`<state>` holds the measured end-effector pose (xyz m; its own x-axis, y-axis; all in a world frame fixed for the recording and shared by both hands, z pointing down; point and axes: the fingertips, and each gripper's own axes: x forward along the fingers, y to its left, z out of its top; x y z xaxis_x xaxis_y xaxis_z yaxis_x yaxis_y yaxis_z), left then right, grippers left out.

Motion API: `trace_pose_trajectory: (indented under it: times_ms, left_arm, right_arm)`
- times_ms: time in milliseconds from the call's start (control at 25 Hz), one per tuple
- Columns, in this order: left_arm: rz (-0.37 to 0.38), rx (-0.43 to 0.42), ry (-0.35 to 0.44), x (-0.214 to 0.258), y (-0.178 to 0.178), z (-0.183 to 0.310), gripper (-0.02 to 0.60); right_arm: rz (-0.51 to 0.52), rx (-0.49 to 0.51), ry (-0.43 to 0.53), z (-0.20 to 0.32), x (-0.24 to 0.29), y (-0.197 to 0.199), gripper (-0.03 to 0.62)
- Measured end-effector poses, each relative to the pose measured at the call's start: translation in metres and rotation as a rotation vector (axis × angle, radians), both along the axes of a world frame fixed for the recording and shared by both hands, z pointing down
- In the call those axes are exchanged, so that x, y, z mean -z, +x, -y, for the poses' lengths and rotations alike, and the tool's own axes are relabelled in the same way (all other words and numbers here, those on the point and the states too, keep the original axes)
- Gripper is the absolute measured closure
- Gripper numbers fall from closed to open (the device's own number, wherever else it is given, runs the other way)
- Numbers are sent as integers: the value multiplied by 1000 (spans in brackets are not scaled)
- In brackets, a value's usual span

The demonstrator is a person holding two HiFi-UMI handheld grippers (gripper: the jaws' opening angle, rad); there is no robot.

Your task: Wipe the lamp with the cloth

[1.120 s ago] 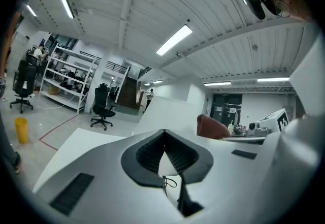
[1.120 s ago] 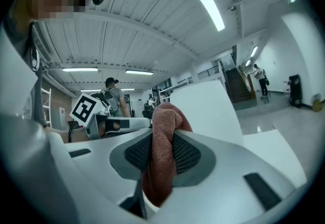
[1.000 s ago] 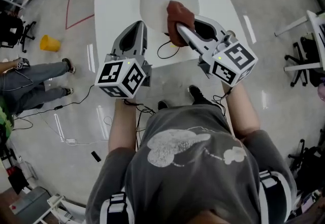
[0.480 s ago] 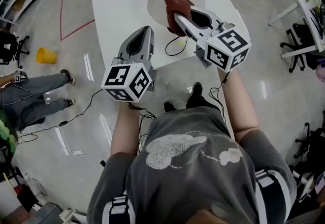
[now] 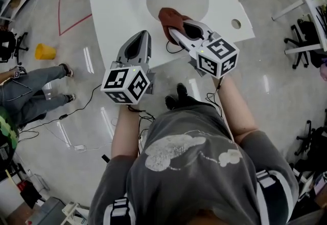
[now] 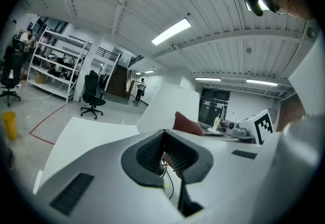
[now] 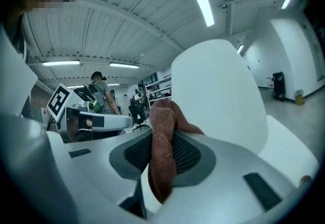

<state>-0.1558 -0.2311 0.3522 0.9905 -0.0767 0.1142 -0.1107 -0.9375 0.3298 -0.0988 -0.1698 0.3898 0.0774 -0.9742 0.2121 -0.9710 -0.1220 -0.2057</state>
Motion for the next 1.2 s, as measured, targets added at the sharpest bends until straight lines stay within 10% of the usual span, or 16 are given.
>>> trace_pose_trajectory:
  times_ms: [760, 1200]
  left_arm:
    - [60, 55, 15, -16, 1, 40, 574]
    - [-60, -163, 33, 26, -5, 71, 574]
  right_arm:
    - [51, 111, 8, 34, -5, -40, 503]
    - [-61, -190, 149, 46, 83, -26, 503]
